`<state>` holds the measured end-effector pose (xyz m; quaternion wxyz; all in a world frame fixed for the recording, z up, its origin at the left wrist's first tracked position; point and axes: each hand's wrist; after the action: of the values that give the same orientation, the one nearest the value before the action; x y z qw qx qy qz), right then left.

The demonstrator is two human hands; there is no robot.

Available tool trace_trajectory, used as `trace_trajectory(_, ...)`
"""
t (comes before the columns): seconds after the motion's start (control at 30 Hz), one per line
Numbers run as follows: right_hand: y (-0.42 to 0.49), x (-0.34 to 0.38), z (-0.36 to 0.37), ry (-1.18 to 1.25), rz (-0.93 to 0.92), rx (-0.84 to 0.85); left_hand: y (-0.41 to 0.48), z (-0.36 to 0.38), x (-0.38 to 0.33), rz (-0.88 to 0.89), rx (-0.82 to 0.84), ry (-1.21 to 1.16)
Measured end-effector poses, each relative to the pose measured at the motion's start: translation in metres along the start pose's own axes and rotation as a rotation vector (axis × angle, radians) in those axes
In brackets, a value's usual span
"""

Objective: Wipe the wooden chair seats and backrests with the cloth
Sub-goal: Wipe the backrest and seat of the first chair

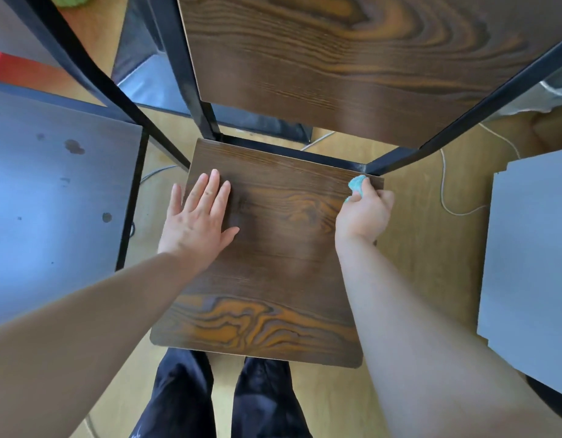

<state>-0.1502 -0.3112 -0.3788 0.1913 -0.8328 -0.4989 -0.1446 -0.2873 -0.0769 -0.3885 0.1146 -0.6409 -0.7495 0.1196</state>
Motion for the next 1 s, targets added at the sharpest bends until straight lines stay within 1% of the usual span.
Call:
trace_trajectory(0.07, -0.008, 0.017, 0.01, 0.016, -0.039, 0.012, -0.004, 0.001, 0.01, -0.009, 0.0, -0.011)
trace_trajectory(0.27, -0.034, 0.048, 0.03, -0.088, -0.199, 0.063, -0.015, 0.0, 0.038, -0.046, -0.01, -0.029)
trace_trajectory(0.53, -0.069, 0.075, 0.052, -0.12, -0.309, 0.136, -0.033, 0.002, 0.067, -0.081, -0.019, -0.079)
trace_trajectory(0.7, -0.106, 0.08, 0.061, -0.071, -0.403, 0.217, -0.047, 0.009, 0.085, -0.097, -0.003, -0.067)
trace_trajectory(0.93, -0.158, 0.067, 0.065, -0.034, -0.641, 0.377, -0.069, 0.014, 0.101, -0.15, 0.037, -0.076)
trace_trajectory(1.0, -0.164, 0.067, 0.065, -0.042, -0.677, 0.423, -0.073, 0.013, 0.101, -0.151, 0.048, -0.073)
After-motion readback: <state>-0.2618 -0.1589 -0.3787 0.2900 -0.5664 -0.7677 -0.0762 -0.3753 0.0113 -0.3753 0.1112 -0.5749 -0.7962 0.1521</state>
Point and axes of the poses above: each hand's wrist, its own y-axis towards the middle knuckle, its own z-axis out of the palm, x = y × z
